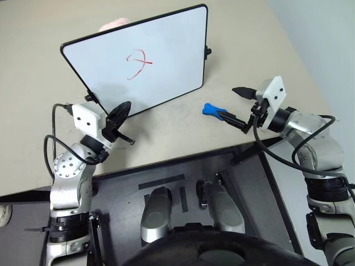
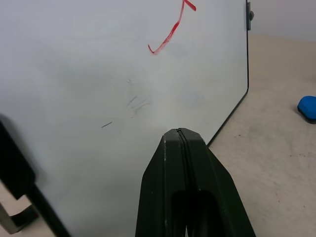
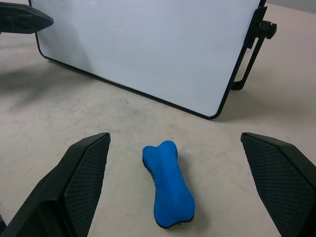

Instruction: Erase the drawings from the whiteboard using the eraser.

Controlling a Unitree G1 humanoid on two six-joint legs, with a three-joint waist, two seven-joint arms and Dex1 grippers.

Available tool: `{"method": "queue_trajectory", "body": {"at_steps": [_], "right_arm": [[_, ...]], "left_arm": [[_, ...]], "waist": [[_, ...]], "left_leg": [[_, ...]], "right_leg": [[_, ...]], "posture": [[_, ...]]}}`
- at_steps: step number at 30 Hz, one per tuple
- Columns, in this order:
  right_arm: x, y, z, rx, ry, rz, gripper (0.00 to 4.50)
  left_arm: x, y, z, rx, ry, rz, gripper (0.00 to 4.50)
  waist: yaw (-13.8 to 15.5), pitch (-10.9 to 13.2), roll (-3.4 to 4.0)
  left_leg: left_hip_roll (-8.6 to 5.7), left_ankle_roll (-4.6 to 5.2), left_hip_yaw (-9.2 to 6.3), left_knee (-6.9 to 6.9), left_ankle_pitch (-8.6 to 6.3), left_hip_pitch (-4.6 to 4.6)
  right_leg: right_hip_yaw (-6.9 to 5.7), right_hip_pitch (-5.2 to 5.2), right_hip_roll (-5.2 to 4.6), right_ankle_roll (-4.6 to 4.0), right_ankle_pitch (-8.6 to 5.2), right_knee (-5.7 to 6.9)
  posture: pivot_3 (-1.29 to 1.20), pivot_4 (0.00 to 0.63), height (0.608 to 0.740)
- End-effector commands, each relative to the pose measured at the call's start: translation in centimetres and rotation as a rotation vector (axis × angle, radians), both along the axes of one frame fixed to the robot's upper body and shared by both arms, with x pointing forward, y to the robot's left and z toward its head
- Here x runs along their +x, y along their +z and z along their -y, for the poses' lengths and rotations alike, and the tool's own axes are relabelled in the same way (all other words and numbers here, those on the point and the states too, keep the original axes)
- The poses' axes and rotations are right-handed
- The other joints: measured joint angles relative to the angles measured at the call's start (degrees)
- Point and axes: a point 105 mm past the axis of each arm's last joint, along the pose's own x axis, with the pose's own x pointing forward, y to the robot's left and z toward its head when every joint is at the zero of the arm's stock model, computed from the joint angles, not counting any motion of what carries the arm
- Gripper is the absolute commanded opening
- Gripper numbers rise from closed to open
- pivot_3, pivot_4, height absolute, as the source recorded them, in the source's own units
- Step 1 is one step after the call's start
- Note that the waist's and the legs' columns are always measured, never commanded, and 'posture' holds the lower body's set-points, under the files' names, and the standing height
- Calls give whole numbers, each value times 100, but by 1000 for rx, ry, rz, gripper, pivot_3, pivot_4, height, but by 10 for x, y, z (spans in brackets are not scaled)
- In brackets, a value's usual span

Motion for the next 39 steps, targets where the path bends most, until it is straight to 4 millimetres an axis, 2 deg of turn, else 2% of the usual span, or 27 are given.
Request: {"method": "queue_trajectory", "body": {"at_steps": [1,4,9,16,22,27,34,39], "right_arm": [[-1,18,4,-1,9,62,4484],[2,12,6,-20,-8,61,4484],[-2,11,-5,-11,29,53,4484],[-3,4,-8,-18,47,37,4484],[-4,7,-12,2,54,38,4484],[-3,-5,-15,-35,43,7,4484],[10,-21,-22,-147,12,-27,4484],[19,-29,-16,-208,-12,-45,4484]], "left_arm": [[1,15,5,-1,-13,63,0],[3,12,-1,-4,17,66,0],[-1,23,-9,1,40,101,0],[-10,18,-7,2,25,78,0],[-8,20,-9,4,36,87,0],[-10,23,-7,-4,28,96,0],[-8,15,-1,-19,26,87,0],[-9,13,-2,-22,31,83,0]], "waist": [[0,0,0],[0,0,0],[-3,0,0],[-8,0,0],[2,0,0],[-1,0,0],[-2,0,-1],[6,0,0]], "left_leg": [[0,0,0,-1,0,0],[-1,0,0,0,0,0],[0,0,0,-3,0,0],[-1,0,0,-2,0,0],[-1,0,0,0,0,0],[0,0,0,-1,0,0],[0,0,0,0,0,1],[1,0,0,0,0,1]], "right_leg": [[0,0,0,-1,0,0],[0,2,0,-6,4,0],[0,0,0,-13,8,0],[1,0,0,4,-3,-1],[2,1,0,3,-1,0],[1,0,0,-6,4,0],[1,0,0,-13,8,0],[1,-1,0,-19,14,1]], "posture": [[0,150,740],[0,150,740],[0,150,740],[0,150,740],[0,150,740],[0,150,740],[0,150,740],[0,150,740]]}}
